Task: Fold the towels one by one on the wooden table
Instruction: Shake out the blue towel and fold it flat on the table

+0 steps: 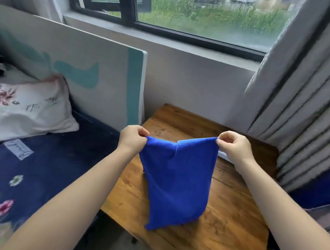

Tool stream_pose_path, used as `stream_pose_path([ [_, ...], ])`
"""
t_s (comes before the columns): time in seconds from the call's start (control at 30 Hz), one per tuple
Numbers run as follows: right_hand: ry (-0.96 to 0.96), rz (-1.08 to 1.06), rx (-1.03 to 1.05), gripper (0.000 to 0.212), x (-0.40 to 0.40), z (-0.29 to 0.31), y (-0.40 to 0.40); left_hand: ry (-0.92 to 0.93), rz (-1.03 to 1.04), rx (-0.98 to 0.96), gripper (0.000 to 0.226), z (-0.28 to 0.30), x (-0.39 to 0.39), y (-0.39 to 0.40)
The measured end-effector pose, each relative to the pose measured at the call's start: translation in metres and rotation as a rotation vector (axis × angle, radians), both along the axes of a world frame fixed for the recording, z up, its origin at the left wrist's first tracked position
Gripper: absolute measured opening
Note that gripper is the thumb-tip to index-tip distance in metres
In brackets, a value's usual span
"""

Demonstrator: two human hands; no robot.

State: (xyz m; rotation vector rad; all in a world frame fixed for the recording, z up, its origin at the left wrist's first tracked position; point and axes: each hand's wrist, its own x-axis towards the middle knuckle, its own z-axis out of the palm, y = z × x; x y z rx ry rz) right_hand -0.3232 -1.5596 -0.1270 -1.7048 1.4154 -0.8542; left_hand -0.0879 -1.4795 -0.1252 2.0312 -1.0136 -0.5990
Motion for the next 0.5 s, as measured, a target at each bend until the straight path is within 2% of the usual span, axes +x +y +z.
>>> stream_pose_path([
  [0.13, 0.043, 0.031, 0.081, 0.022, 0.007, -0.031, -0.015, -0.163, -0.056, 0.117, 0.025, -0.029, 0.018, -0.013],
  [0.3, 0.159, 0.033, -0.003, 0.006, 0.028, -0.054, -0.038, -0.22, -0.091, 0.226, 0.028, -0.045, 0.032, -0.052],
  [0.37, 0.15, 0.046, -0.066, 0.007, 0.037, -0.063, -0.046, -0.252, -0.06, 0.124, 0.026, -0.046, 0.034, -0.067],
  [0.5, 0.154, 0.212, -0.254, 0.006, 0.063, -0.079, -0.038, -0.365, -0.044, -0.247, 0.017, -0.044, 0.038, -0.076],
])
